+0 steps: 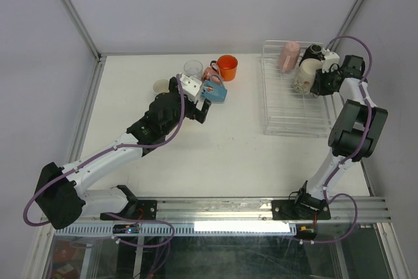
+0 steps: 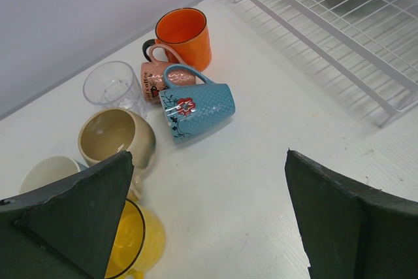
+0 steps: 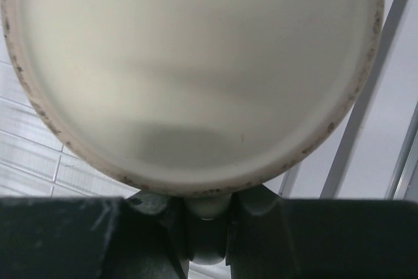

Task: Load the cups into the dish rack
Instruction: Adjust the cup in the dish rack, then pick up the cup at the center of the board.

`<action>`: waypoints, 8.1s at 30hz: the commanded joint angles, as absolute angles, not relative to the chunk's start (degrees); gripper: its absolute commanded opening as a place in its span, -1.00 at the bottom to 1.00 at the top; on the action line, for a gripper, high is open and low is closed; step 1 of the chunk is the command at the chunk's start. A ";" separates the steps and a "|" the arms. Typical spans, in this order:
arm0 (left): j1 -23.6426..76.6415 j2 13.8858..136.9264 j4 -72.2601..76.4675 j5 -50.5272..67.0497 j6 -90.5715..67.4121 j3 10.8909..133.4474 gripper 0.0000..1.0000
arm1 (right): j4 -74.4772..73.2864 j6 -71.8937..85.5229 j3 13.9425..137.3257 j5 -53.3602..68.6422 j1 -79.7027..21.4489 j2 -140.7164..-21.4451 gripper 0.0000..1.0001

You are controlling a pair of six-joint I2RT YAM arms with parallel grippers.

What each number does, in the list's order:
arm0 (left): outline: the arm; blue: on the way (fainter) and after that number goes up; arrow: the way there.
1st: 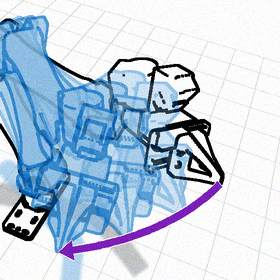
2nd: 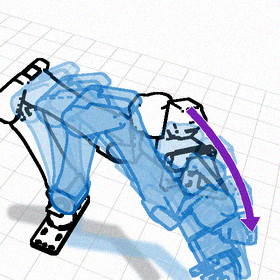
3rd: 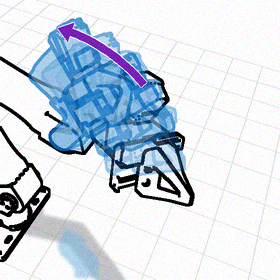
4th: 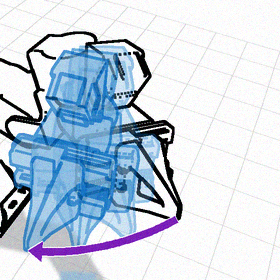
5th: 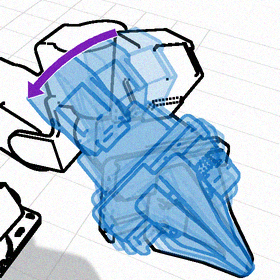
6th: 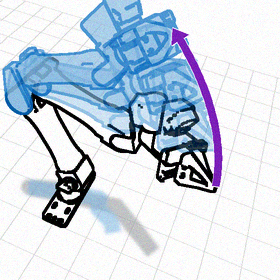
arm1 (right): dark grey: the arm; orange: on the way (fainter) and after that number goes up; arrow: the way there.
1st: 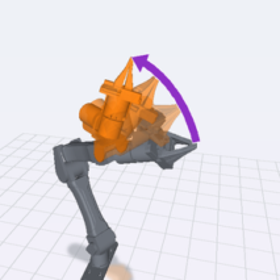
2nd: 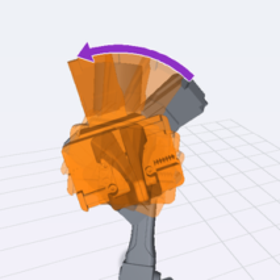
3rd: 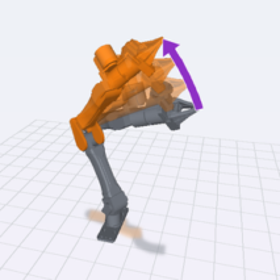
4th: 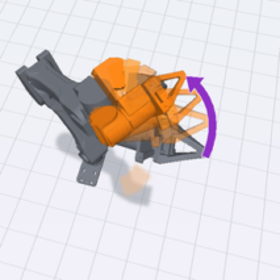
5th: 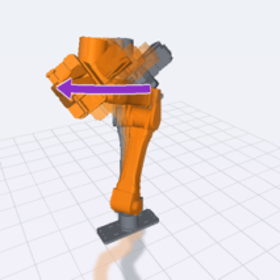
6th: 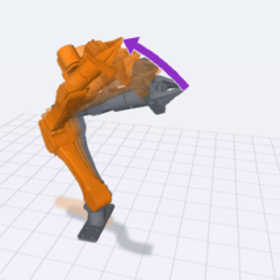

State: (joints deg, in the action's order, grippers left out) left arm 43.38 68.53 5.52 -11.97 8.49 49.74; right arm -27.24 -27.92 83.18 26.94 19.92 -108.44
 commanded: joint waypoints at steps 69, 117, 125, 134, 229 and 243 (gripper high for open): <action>42.73 66.19 7.68 -11.32 9.05 50.14 0.98 | -22.32 -27.99 93.99 12.81 21.36 -107.10 -0.27; 32.71 75.28 -10.05 -16.69 6.36 62.13 0.51 | -5.18 -6.78 47.13 73.88 10.20 -54.73 0.56; 30.69 81.18 -16.58 -21.11 8.14 66.01 0.22 | -17.01 -15.32 51.13 67.93 10.17 -58.92 0.56; 29.71 88.70 -21.58 -14.84 5.53 69.48 0.08 | -15.35 -14.95 49.86 65.59 10.08 -56.23 0.56; 29.71 78.75 46.23 28.28 -47.22 47.32 -1.00 | 27.78 17.65 33.95 71.61 -1.20 -57.21 0.61; 38.07 76.43 81.01 1.58 -64.96 33.00 -1.00 | 42.09 29.50 30.11 68.57 -3.84 -59.33 0.90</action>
State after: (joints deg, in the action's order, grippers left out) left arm 35.22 79.35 61.87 11.33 -61.23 32.75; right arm 34.87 24.40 30.37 70.48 -3.22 -59.33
